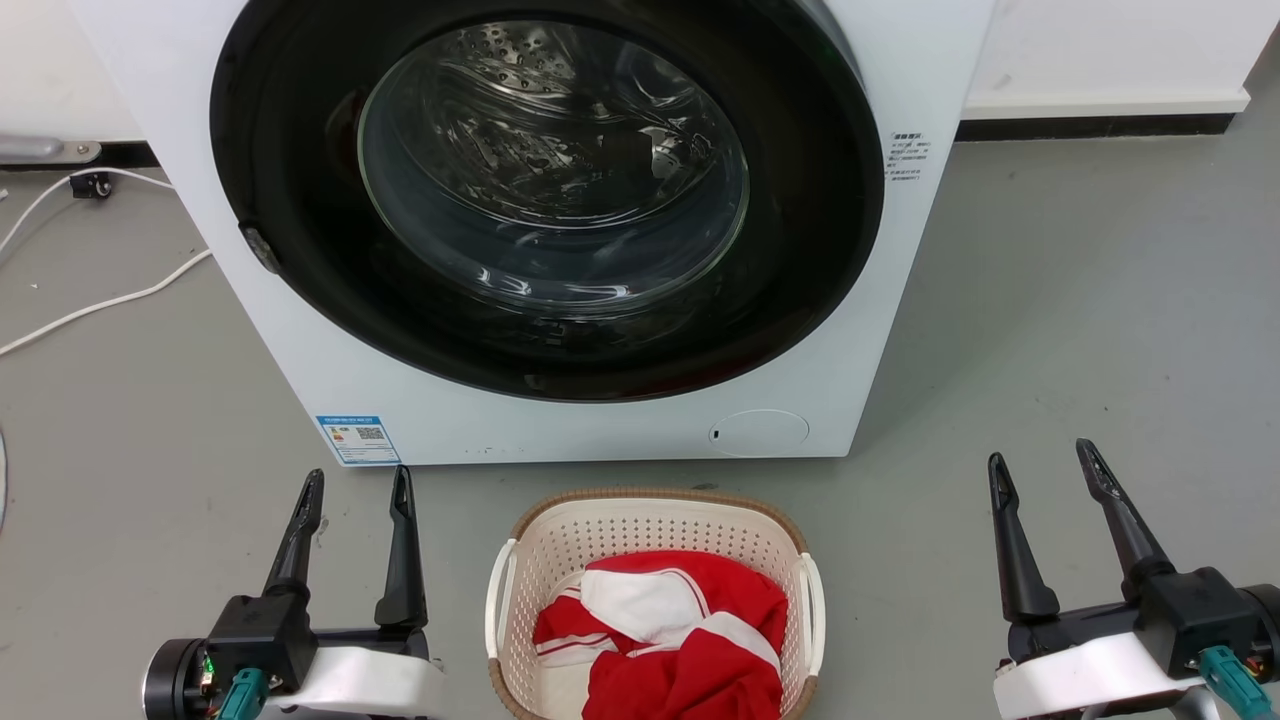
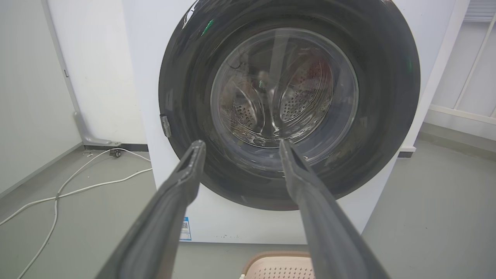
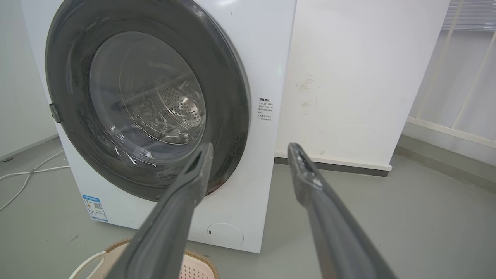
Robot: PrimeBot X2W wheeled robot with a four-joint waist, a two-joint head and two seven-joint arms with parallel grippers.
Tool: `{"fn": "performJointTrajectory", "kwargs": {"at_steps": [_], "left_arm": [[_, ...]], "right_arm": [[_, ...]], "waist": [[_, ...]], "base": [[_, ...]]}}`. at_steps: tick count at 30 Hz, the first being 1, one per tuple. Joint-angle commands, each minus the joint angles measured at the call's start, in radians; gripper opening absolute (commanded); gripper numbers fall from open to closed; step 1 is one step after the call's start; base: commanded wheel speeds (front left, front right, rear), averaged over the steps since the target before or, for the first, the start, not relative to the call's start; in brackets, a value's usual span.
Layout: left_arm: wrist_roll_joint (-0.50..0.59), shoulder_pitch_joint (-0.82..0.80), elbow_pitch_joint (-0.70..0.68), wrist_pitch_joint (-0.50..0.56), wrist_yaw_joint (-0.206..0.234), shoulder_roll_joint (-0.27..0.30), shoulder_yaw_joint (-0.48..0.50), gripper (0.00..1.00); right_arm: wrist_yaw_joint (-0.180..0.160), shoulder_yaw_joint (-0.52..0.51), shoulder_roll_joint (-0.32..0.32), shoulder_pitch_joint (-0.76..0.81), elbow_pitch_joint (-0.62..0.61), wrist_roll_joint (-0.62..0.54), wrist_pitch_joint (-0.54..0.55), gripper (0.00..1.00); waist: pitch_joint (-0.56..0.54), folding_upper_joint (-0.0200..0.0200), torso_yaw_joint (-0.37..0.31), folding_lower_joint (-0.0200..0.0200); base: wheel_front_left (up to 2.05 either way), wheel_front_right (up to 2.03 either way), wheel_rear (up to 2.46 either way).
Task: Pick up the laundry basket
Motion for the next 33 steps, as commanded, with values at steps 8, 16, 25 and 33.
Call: {"fn": "performJointTrajectory", "kwargs": {"at_steps": [8,16,25,33], "left_arm": [[0.004,-0.005,0.002,-0.005,-0.004,0.002,0.007,1.0],[0.01,-0.068,0.041,-0.004,-0.015,0.002,0.039,1.0],[0.024,-0.238,0.257,-0.004,-0.076,0.016,0.068,1.0],[0.03,-0.433,0.522,-0.004,-0.103,0.061,0.029,1.0]], "right_arm": [[0.0,0.0,-0.004,-0.003,-0.001,0.012,-0.002,1.0],[0.0,0.011,-0.004,-0.061,0.015,0.002,-0.002,1.0],[0.0,0.077,-0.003,-0.209,0.145,-0.005,-0.002,1.0],[0.0,0.132,-0.003,-0.375,0.391,-0.077,-0.002,1.0]], "waist": [[0.011,0.0,-0.001,0.0001],[0.071,0.0,-0.004,0.0001],[0.209,0.0,-0.011,0.0001],[0.37,0.0,-0.012,0.0001]], "base": [[0.0,0.0,0.0],[0.0,0.0,0.0],[0.0,0.0,0.0],[0.0,0.0,0.0]]}}
